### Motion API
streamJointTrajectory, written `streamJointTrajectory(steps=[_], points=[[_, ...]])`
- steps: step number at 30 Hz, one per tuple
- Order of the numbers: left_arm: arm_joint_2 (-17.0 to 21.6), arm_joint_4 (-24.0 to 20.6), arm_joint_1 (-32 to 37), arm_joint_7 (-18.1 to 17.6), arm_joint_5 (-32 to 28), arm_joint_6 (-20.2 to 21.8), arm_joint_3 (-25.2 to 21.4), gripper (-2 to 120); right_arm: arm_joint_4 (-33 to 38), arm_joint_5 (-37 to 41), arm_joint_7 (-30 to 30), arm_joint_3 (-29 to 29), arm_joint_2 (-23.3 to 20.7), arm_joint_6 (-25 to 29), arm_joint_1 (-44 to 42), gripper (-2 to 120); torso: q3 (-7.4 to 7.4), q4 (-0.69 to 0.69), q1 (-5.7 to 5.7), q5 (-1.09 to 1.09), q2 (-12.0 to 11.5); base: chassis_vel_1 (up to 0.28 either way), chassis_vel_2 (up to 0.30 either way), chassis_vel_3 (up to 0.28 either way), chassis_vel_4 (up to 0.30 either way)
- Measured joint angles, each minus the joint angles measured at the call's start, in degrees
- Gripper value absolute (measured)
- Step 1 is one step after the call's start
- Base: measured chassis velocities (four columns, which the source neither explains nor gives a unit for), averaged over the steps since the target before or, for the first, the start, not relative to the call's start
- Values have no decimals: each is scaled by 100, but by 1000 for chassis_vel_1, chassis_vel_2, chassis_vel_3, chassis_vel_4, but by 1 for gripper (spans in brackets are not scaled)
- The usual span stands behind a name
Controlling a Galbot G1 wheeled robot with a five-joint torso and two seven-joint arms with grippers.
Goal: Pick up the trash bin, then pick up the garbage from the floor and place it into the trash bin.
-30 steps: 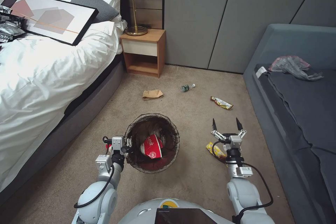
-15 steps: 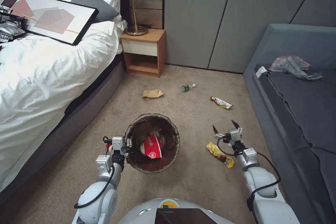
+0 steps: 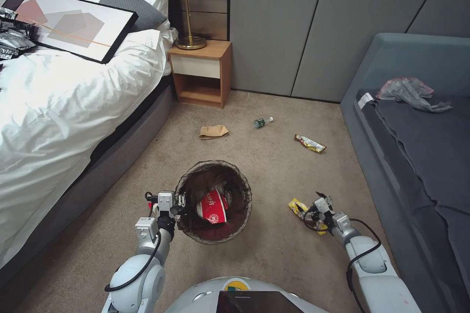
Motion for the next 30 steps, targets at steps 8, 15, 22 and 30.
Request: streamJointTrajectory(steps=[8, 15, 22, 30], points=[[3, 6, -11, -1, -4, 0, -3, 2, -775, -332, -194, -99, -117, 187, 367, 100, 0, 0, 0, -1, 0, 0, 0, 0, 0], [-2, 3, 5, -2, 0, 0, -9, 2, -1057, -451, -217, -168, -151, 221, 575, 100, 0, 0, 0, 0, 0, 0, 0, 0, 0], [-20, -18, 42, -7, 15, -2, -35, 2, -1628, -647, -278, -293, -211, 297, 984, 100, 0, 1, 0, -1, 0, 0, 0, 0, 0], [-48, -26, 53, -20, 76, -2, -33, 2, -2250, -676, -293, -395, -268, 447, 1418, 100, 0, 0, 0, -1, 0, 0, 0, 0, 0]])
